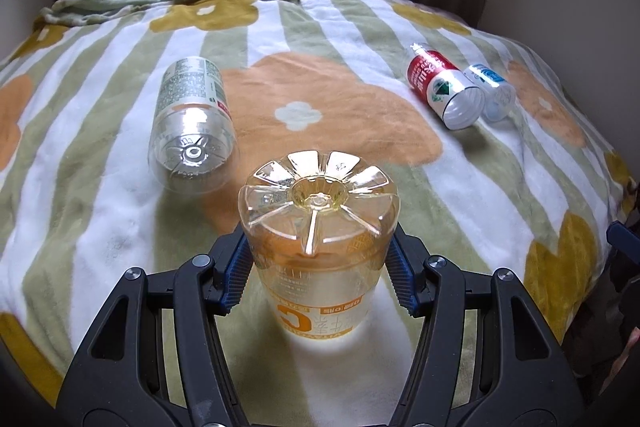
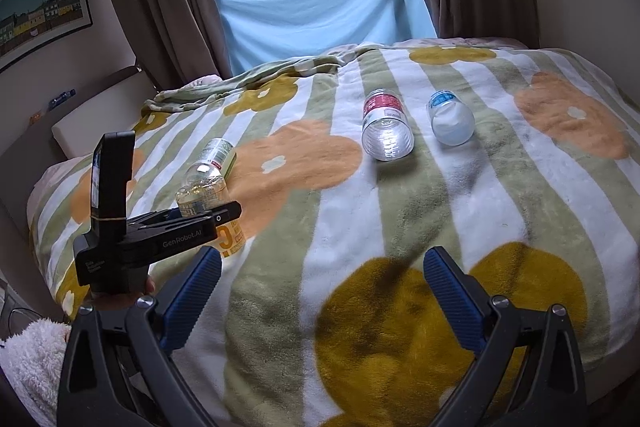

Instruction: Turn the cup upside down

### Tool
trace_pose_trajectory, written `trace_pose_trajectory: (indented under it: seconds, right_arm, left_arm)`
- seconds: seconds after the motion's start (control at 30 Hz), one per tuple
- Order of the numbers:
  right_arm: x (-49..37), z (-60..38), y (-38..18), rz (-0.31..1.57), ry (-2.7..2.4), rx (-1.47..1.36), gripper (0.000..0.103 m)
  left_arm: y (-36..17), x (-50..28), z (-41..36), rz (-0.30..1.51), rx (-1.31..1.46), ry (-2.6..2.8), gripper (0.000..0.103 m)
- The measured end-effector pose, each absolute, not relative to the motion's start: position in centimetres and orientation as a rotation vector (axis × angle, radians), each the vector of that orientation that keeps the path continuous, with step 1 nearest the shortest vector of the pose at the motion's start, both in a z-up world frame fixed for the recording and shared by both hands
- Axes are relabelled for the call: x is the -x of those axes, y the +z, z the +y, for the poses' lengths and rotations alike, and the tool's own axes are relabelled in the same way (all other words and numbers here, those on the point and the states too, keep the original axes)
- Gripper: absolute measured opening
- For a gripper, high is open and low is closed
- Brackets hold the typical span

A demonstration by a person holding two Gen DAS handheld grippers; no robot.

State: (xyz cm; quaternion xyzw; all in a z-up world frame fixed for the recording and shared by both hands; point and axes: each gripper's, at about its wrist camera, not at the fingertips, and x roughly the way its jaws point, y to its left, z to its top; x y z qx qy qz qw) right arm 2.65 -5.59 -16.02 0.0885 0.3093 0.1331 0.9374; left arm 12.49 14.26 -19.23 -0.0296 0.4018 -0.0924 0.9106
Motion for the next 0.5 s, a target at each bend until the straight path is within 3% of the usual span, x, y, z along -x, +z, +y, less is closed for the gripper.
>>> trace_pose_trajectory:
  seconds: [0.33, 0.4, 0.43, 0.47, 0.5]
  right_arm:
    - [-2.81, -5.46, -16.01, 0.634, 0.275, -0.192, 0.101]
    - [-2.89, -5.44, -16.04, 0.633, 0.274, -0.190, 0.101]
    - [-2.89, -5.41, -16.06, 0.632, 0.273, -0.190, 0.101]
    - [-2.94, -5.36, -16.10, 0.632, 0.273, -0.190, 0.101]
    - [-2.91, -5.40, -16.06, 0.633, 0.273, -0.190, 0.101]
  left_arm:
    - [-19.26, -12.93, 14.14, 0.906, 0.043, -0.207, 0.057]
    - [-19.41, -13.08, 14.00, 0.927, 0.044, -0.206, 0.071]
    - [-19.49, -13.06, 14.01, 0.930, 0.049, -0.200, 0.093]
    - [-19.47, -12.94, 14.11, 0.924, 0.059, -0.196, 0.103]
    - [-19.35, -12.72, 14.33, 0.909, 0.080, -0.200, 0.103]
